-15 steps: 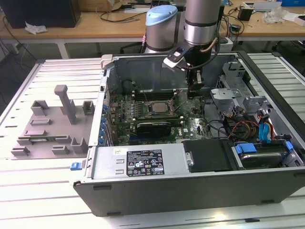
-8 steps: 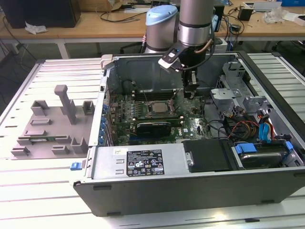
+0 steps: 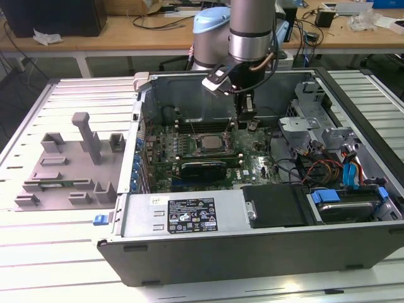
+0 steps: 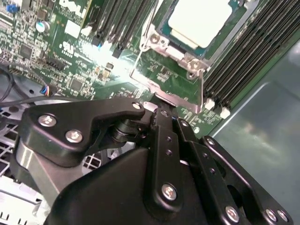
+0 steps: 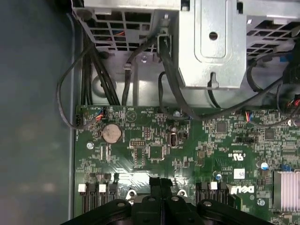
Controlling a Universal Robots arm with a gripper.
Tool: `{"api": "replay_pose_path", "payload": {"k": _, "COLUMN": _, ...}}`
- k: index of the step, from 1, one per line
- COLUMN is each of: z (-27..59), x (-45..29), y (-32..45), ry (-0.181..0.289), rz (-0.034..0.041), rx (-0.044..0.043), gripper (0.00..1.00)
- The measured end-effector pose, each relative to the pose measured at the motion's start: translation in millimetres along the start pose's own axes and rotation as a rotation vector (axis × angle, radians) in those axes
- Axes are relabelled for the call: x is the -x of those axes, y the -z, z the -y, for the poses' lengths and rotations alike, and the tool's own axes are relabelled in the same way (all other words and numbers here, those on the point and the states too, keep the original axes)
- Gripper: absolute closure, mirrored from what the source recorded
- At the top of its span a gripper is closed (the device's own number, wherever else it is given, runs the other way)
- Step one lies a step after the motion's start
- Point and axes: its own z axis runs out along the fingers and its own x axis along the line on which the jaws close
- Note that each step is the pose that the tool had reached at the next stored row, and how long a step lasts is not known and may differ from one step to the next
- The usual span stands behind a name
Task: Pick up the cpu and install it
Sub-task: 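Close the cpu cover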
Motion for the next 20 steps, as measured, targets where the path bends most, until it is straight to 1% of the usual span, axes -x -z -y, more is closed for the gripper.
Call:
{"api": "replay_pose_path", "payload": {"k": 3, "z": 3.3, "x": -0.6, "y": -1.0, "ry": 0.0, "rz": 0.0002, "rx": -0.0001, "gripper": 0.89}}
{"api": "replay_pose_path", "payload": {"k": 6, "z": 9.4, "x": -1.8, "y": -2.6, "ry": 0.0, "rz": 0.0001, "rx": 0.0, "gripper": 0.89}}
{"api": "replay_pose_path", "payload": {"k": 10, "z": 9.9, "x": -2.2, "y": -3.3, "ry": 0.0, "rz": 0.0, "rx": 0.0, "gripper": 0.89}}
{"api": "replay_pose_path", "payload": {"k": 12, "z": 12.4, "x": -2.8, "y": -4.3, "ry": 0.0, "rz": -0.0001, "rx": 0.0, "gripper": 0.89}}
{"api": "replay_pose_path", "payload": {"k": 15, "z": 12.5, "x": -2.8, "y": -4.4, "ry": 0.0, "rz": 0.0004, "rx": -0.0001, "gripper": 0.89}}
{"api": "replay_pose_path", "payload": {"k": 20, "z": 18.6, "x": -3.1, "y": -6.4, "ry": 0.0, "rz": 0.0001, "rx": 0.0003, "gripper": 0.89}}
